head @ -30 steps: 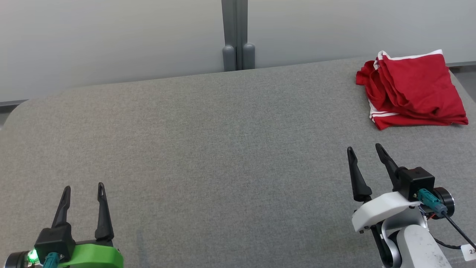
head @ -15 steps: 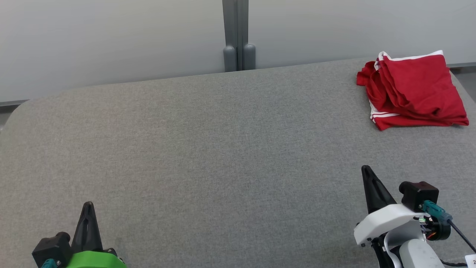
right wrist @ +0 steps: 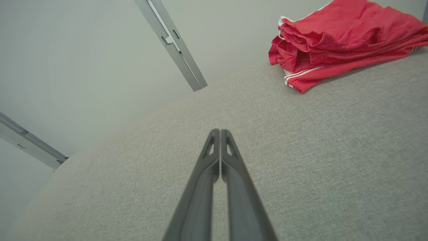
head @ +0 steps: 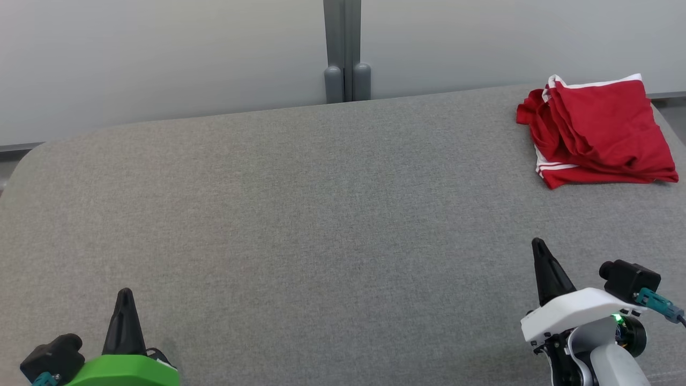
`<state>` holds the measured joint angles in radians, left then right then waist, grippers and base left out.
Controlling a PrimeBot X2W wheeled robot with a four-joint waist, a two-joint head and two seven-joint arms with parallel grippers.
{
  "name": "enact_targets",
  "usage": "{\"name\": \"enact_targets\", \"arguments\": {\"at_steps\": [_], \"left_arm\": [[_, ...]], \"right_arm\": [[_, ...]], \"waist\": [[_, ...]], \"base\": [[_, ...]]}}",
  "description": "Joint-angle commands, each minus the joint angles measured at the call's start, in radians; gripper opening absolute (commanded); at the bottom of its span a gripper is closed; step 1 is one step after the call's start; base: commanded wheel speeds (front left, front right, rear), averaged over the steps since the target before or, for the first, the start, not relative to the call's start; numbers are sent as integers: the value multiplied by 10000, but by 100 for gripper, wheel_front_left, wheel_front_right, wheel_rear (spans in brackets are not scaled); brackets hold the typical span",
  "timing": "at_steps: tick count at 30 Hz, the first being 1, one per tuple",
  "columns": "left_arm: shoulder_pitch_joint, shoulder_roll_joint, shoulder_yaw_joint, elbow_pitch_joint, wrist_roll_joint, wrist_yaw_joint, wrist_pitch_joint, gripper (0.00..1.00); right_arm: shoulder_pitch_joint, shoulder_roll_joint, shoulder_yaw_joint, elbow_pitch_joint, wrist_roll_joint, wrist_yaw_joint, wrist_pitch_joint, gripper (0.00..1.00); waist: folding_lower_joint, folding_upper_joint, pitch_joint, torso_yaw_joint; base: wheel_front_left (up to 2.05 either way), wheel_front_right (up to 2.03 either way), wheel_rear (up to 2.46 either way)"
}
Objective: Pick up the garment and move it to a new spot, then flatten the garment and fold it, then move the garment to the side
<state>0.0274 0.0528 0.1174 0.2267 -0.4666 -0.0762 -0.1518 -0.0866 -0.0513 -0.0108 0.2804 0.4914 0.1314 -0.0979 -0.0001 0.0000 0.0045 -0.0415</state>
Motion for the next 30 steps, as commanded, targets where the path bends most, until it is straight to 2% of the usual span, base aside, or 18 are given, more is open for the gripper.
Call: {"name": "enact_targets", "arguments": {"at_steps": [1, 30], "left_arm": [[-332, 53, 4, -147, -479, -49, 70, 0], [-770, 28, -13, -31, -4681, -248, 1064, 0]], "right_arm": [[-190, -28, -65, -193, 441, -2, 76, 0], [-237, -17, -440, -279, 4558, -5, 860, 0]], "waist": [[1, 0, 0, 6], [1, 0, -4, 121]], "base": [[0, 0, 0], [0, 0, 0]]}}
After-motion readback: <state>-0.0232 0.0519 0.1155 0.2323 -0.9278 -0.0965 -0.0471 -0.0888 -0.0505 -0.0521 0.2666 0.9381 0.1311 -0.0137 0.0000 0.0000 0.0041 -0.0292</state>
